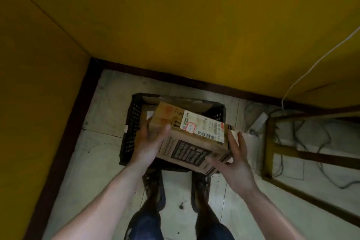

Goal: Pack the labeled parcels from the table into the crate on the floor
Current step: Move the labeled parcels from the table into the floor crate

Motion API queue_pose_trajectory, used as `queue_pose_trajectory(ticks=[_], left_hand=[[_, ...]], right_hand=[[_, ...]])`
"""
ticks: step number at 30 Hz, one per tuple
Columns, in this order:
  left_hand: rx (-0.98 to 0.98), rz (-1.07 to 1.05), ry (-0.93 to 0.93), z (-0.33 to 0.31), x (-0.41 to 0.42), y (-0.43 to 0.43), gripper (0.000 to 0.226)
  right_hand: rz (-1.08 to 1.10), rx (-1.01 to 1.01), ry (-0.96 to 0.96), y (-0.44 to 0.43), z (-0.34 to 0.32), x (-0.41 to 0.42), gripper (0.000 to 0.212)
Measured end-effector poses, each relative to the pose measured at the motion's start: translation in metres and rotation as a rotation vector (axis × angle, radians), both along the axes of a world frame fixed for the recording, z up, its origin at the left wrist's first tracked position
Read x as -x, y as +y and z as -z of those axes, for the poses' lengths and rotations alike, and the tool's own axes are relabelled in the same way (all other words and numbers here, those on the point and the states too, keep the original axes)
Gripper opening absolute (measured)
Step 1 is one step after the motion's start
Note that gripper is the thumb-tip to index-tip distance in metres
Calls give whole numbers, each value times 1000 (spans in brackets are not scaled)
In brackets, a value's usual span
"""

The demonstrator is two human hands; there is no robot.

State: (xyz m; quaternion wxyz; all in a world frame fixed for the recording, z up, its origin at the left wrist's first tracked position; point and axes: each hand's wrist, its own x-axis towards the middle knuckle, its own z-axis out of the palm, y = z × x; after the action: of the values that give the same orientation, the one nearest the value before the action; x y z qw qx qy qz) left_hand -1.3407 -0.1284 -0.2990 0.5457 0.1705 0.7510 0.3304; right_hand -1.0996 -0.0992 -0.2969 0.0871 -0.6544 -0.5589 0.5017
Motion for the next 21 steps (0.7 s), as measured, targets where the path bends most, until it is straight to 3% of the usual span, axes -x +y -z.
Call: queue_pose_trajectory(ticks=[4,7,12,14,17,21], left_hand=[[-47,168,-30,52,19,27,89],[-76,244,-4,93,20,38,74],[16,7,141,151,-7,20,76],[149,-30,24,169,-26,-2,69],[274,127,-207,185,-58,-28,51],[282,99,-212,213,-79,-24,41]], right_hand=[[2,-86,-167,-21,57,7,80],[125,-66,-148,-34,95,6,74],[501,99,1,-52,148,9,53],[649,182,61,-54,164,9,40],[773,286,117,-54,186,8,30],[815,353,123,-45,214,5,24]])
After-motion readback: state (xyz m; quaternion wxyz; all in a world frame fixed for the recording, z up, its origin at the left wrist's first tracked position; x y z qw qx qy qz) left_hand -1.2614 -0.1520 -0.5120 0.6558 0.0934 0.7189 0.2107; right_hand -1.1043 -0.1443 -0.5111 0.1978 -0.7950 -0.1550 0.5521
